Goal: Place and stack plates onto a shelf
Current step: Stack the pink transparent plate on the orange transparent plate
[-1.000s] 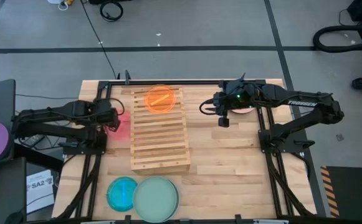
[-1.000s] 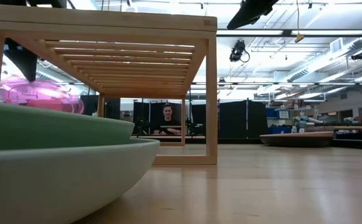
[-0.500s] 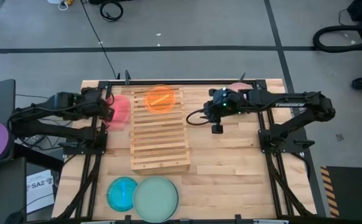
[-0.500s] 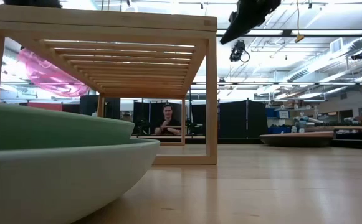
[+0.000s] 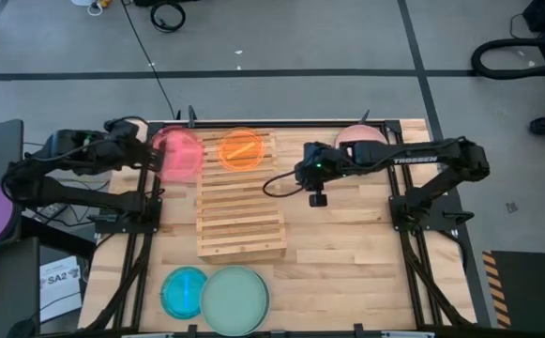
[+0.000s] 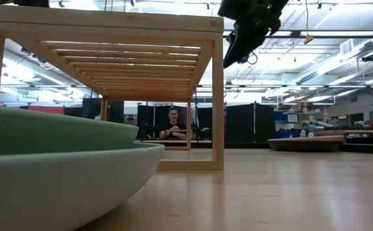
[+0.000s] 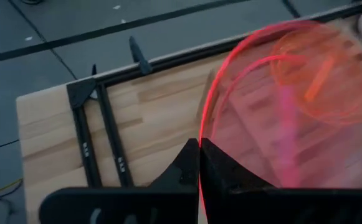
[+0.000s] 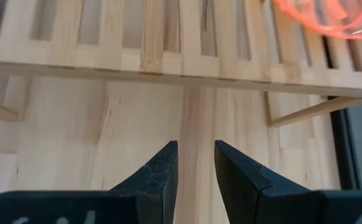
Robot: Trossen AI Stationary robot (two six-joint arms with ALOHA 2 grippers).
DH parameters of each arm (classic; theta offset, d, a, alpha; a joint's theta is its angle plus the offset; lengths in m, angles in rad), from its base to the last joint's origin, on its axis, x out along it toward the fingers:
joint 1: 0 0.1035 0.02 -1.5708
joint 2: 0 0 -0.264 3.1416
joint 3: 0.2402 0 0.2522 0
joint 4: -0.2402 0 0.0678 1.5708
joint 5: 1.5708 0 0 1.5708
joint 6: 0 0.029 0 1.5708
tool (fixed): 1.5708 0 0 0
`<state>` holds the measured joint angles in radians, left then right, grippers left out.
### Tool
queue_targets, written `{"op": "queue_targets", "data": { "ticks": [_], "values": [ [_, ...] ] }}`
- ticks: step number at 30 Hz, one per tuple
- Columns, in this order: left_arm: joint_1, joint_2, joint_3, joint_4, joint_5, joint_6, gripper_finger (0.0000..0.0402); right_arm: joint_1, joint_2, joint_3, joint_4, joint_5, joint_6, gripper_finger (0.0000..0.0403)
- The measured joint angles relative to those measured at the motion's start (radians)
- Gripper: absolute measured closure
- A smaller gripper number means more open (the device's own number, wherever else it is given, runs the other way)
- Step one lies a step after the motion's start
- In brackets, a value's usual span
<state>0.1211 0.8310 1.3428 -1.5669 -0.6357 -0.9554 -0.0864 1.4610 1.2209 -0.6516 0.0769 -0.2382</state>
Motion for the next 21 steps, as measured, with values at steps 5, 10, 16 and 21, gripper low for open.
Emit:
{"op": "queue_targets", "data": {
  "ticks": [5, 10, 16, 21],
  "values": [
    [0.000, -0.001, 0.039, 0.019, 0.001, -0.002, 0.0399, 0.000, 0.055, 0.000, 0.013, -0.005, 0.000, 0.0292],
    [0.000, 0.000, 0.042, 0.121, 0.005, 0.000, 0.0399, 0.000, 0.116, 0.000, 0.031, -0.069, 0.000, 0.0292],
    [0.000, 0.030, 0.042, 0.234, 0.006, 0.000, 0.0399, 0.001, 0.160, 0.000, 0.052, -0.144, 0.000, 0.0292],
    [0.000, 0.077, 0.042, 0.261, 0.006, 0.000, 0.0398, 0.007, 0.172, 0.000, 0.106, -0.206, 0.000, 0.0292]
  ]
}}
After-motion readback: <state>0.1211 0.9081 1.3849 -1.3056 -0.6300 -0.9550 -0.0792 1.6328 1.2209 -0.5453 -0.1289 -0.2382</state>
